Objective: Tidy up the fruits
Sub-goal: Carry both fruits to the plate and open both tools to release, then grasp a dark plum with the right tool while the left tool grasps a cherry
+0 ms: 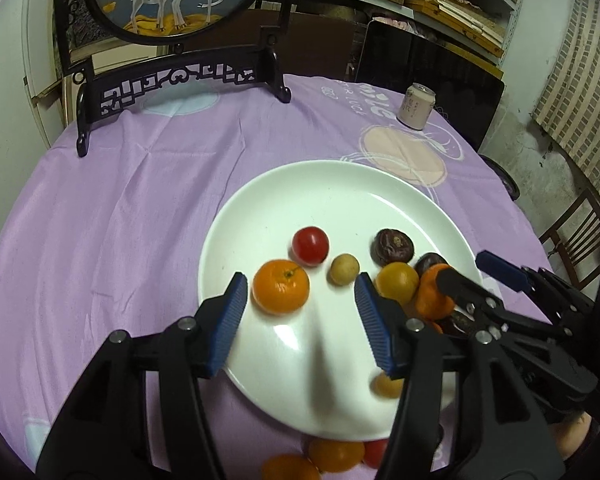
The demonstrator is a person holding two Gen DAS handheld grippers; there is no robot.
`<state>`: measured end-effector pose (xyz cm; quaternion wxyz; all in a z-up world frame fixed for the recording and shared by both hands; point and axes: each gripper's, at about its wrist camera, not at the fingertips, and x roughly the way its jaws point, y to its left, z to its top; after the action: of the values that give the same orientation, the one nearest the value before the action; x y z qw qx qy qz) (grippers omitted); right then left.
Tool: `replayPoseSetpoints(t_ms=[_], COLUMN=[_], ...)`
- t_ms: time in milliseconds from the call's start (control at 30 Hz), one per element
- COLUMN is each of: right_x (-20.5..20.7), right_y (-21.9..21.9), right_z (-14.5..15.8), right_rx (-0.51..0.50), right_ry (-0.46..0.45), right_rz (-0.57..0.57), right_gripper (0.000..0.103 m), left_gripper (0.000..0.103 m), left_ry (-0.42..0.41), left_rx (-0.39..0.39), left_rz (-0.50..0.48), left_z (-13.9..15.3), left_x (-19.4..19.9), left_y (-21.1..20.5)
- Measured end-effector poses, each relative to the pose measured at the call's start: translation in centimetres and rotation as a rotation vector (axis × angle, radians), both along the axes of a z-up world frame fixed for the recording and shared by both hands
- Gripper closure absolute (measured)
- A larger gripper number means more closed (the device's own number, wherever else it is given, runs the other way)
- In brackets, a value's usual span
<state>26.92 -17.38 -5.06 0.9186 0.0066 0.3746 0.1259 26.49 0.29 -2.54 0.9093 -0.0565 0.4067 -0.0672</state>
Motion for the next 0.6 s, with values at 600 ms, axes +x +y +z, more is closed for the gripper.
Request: replayPoseSetpoints(t_ms=[600], right_x=[-12.6], right_y=[0.7], right_z=[-2.2], right_rx=[0.093], right_ry=[0.104], right_rz=[0.122], right_gripper=[0.043], left_gripper=[0.04], left_ry=[-0.028], left_rx=[0.04], left_rz=[0.088], left_z=[-2.2], left_x=[-15.7], left_y=[7.2])
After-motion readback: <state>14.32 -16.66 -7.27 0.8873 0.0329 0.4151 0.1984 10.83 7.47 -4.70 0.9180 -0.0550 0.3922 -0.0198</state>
